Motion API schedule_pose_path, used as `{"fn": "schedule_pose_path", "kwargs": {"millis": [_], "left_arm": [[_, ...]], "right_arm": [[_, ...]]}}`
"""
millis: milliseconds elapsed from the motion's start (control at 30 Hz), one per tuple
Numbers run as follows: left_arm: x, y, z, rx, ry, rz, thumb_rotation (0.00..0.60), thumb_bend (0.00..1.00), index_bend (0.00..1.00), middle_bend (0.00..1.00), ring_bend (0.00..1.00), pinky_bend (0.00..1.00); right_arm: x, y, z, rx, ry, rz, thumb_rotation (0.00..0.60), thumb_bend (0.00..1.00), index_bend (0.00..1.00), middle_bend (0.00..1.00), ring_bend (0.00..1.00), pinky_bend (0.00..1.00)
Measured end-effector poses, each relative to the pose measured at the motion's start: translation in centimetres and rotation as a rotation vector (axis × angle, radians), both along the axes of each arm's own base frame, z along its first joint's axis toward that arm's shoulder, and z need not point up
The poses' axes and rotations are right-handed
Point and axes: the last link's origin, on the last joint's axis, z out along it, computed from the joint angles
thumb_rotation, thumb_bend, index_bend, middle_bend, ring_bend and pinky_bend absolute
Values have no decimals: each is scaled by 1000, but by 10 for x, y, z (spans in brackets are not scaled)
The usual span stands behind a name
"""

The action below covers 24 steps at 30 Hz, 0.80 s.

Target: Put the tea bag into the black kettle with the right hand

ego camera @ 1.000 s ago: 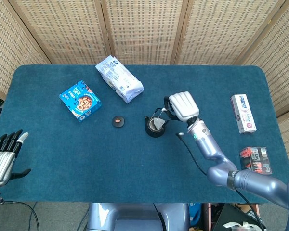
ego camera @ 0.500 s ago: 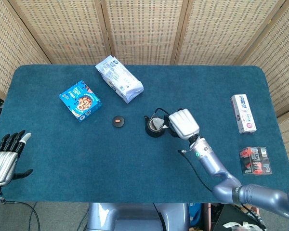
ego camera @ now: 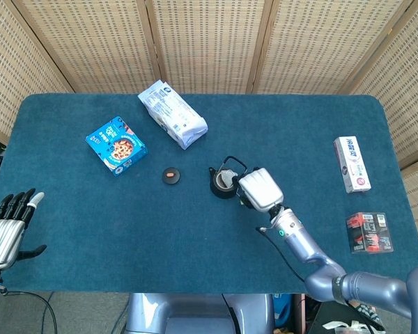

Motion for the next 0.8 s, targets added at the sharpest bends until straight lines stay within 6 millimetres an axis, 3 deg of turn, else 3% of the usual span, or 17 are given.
{"fn": "schedule_pose_path", "kwargs": {"millis": [133, 267, 500, 600, 733, 800], "left_arm": [[0, 0, 0, 0, 1, 0, 600, 71, 0, 0, 0, 0], [0, 0, 0, -2, 2, -1, 600, 71, 0, 0, 0, 0], [1, 1, 1, 0, 6, -2, 600, 70, 0, 0, 0, 0], [2, 1, 2, 4, 9, -5, 600, 72, 0, 0, 0, 0], [3, 1, 4, 10, 10, -8, 600, 72, 0, 0, 0, 0], [3, 1, 4, 11, 11, -7, 600, 72, 0, 0, 0, 0]], "right_arm": [[0, 1, 0, 6, 7, 1, 371, 308, 341, 701, 685, 554], [2, 2, 2, 25, 11, 6, 336, 338, 242, 705, 685, 559], [8, 2, 2, 121, 38, 2, 282, 689, 156, 786, 728, 606], [12, -1, 1, 183, 57, -8, 191, 825, 156, 832, 761, 628], [20, -7, 2, 243, 81, -18, 13, 949, 156, 883, 800, 667], [24, -11, 4, 256, 90, -21, 0, 973, 156, 902, 813, 684]]}}
